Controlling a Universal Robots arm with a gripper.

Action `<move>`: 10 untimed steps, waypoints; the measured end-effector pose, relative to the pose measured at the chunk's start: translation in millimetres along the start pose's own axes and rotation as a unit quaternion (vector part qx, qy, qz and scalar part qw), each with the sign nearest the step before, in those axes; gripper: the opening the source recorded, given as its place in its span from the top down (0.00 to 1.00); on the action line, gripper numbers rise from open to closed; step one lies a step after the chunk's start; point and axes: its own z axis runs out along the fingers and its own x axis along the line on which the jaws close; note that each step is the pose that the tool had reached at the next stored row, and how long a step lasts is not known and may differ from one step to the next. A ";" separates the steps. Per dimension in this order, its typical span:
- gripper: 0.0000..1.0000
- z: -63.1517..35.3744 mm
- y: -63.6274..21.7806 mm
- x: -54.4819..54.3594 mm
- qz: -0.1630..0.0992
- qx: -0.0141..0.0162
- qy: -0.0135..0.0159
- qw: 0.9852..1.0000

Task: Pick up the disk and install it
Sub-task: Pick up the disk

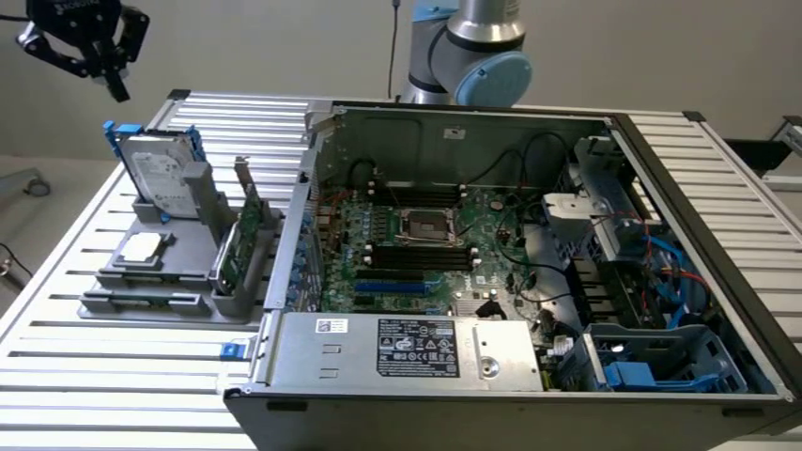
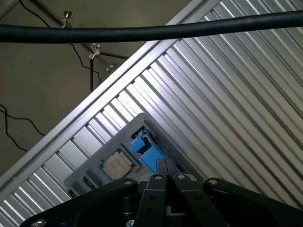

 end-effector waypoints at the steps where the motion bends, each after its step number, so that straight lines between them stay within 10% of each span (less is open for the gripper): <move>1: 0.89 0.3 0.0 0.0 -0.009 0.000 0.000 1.000; 10: 0.89 1.9 -0.1 0.1 -0.091 -0.001 0.005 0.996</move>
